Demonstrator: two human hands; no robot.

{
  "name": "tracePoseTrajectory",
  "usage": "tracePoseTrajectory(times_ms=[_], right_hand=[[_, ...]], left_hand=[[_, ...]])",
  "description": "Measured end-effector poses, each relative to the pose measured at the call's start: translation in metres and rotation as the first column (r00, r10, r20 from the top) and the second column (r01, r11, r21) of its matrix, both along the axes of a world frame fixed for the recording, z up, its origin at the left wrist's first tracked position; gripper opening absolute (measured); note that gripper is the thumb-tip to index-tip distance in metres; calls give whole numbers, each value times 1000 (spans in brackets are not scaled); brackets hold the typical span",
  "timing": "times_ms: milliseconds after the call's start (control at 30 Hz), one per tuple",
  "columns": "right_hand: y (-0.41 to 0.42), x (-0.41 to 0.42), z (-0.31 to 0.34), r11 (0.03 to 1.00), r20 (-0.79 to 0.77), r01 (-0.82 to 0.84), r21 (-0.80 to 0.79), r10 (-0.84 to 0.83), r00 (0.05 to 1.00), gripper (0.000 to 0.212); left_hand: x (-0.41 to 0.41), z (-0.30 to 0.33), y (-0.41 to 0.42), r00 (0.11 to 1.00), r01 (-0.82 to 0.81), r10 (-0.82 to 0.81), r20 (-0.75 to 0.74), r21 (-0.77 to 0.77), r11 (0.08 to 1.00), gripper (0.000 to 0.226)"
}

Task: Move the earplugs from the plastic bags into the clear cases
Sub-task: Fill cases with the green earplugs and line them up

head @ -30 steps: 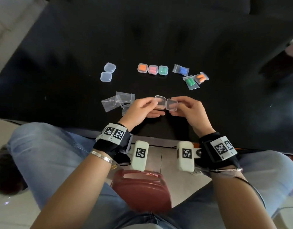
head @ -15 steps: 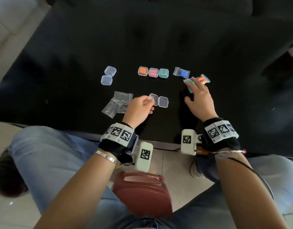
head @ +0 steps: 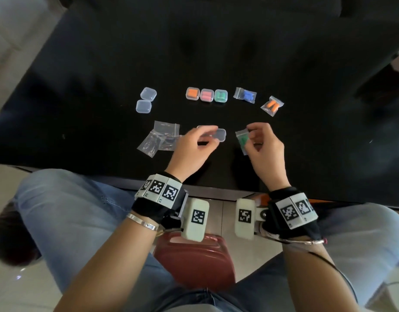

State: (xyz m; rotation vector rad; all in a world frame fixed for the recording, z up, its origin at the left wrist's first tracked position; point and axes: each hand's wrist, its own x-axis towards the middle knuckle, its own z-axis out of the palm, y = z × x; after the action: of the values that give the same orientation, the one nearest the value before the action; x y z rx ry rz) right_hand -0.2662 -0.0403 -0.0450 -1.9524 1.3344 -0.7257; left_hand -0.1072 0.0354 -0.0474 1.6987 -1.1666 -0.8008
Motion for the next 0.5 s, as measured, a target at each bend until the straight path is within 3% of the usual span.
tracePoseTrajectory(times_ms=[100, 200, 367, 500], right_hand=[[13, 0, 6, 989, 244, 15, 145, -51, 969, 28], [20, 1, 8, 981, 284, -55, 185, 1, 959, 28], [21, 1, 11, 981, 267, -159, 114, 124, 956, 20], [20, 1, 16, 974, 249, -209, 90, 181, 951, 18]], left_hand=[[-9, 0, 0, 974, 65, -56, -218, 30, 997, 29], [-12, 4, 4, 937, 65, -52, -345, 24, 998, 24], [-7, 11, 12, 916, 42, -17, -402, 54, 998, 14], [-6, 13, 15, 933, 118, -73, -352, 105, 987, 15]])
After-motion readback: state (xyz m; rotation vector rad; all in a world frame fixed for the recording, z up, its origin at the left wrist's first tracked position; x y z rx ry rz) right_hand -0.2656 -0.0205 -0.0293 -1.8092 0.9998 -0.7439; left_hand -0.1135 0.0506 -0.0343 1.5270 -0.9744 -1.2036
